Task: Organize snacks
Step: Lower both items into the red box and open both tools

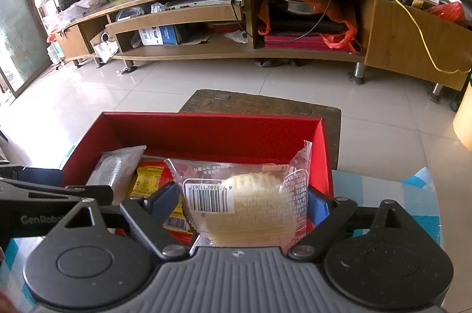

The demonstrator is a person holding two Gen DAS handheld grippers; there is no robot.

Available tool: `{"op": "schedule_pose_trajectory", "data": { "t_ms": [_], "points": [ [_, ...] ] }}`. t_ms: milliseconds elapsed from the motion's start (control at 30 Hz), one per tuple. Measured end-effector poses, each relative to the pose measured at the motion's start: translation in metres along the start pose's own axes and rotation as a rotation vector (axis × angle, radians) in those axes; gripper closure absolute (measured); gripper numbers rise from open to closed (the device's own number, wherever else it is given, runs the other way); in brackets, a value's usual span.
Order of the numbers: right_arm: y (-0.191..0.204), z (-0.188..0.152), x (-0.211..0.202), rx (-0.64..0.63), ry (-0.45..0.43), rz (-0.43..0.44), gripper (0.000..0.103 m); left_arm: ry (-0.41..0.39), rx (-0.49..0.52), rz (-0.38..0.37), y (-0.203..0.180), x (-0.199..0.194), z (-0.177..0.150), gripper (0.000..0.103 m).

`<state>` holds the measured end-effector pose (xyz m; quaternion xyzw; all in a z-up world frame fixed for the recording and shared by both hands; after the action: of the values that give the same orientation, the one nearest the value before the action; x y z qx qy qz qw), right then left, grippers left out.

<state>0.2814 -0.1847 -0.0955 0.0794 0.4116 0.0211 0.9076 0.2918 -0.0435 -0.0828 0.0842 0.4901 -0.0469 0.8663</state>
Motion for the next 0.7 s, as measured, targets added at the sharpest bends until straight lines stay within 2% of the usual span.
{"op": "schedule_pose_trajectory", "data": {
  "t_ms": [467, 700],
  "points": [
    [0.01, 0.01, -0.018, 0.002, -0.042, 0.052, 0.007, -0.022, -0.048, -0.024, 0.012, -0.015, 0.004, 0.022],
    [0.009, 0.006, -0.029, -0.007, -0.039, 0.03, 0.007, -0.02, -0.042, -0.034, 0.013, -0.023, -0.006, 0.022]
  ]
}}
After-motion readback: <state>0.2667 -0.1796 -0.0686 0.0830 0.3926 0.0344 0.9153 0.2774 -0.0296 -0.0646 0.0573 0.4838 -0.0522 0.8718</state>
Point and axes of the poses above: each gripper's, at about its wrist camera, not at the fingertips, and x roughly the way its jaws point, y to its left, z to its top, the point moved 10 cm from there along x, roughly the way its jaws point, and after that the axes turned 1 degree about y, right-handed, at the moved point
